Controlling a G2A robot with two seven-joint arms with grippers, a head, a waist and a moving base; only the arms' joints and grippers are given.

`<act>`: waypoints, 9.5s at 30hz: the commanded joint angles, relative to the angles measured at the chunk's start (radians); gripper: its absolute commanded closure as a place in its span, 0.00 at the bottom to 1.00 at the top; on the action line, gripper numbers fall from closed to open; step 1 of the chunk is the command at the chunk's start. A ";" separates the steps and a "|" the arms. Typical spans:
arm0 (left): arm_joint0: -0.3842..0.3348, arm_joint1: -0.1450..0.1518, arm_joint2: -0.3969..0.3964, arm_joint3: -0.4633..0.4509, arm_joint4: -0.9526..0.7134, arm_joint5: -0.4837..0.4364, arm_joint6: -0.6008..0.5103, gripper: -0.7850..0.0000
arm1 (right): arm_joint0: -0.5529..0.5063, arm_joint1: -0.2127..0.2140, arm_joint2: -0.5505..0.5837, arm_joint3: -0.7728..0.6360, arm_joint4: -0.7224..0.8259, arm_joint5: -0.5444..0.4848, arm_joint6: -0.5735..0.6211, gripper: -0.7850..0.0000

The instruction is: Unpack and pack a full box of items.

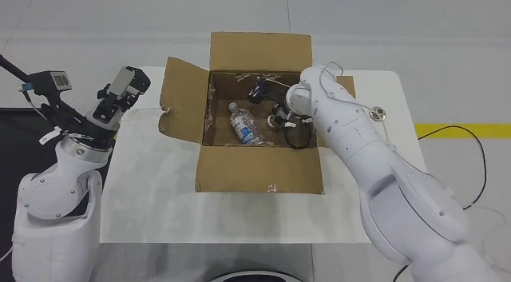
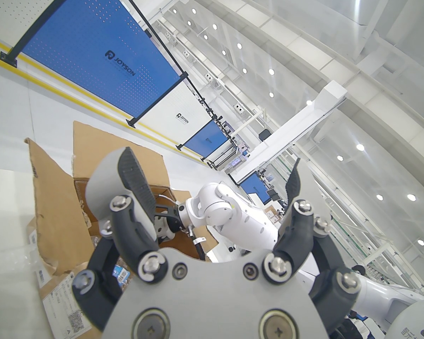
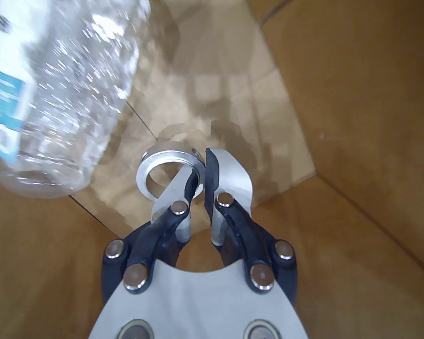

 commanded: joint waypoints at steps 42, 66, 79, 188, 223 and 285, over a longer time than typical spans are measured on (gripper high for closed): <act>0.000 0.000 0.000 0.000 0.000 0.000 0.000 0.00 | -0.974 0.453 0.961 -1.586 -0.340 0.564 0.021 1.00; 0.000 0.000 0.000 0.000 0.000 0.000 0.000 0.00 | -0.679 0.442 0.915 -0.851 -0.472 0.737 0.335 1.00; 0.000 0.000 0.000 0.000 0.000 0.000 0.000 0.00 | -0.580 0.421 0.852 -0.665 -0.497 0.828 0.290 1.00; 0.000 0.000 0.000 0.000 0.000 0.000 0.000 0.00 | -0.138 -0.029 -0.021 -0.241 0.187 0.413 0.122 0.00; 0.000 0.000 0.000 0.000 0.000 0.000 0.000 0.00 | -0.108 0.048 0.169 -0.249 0.205 0.165 -0.044 1.00; 0.000 0.000 0.000 0.000 0.000 0.000 0.000 0.00 | -1.055 0.406 1.352 -1.461 0.029 0.409 0.292 1.00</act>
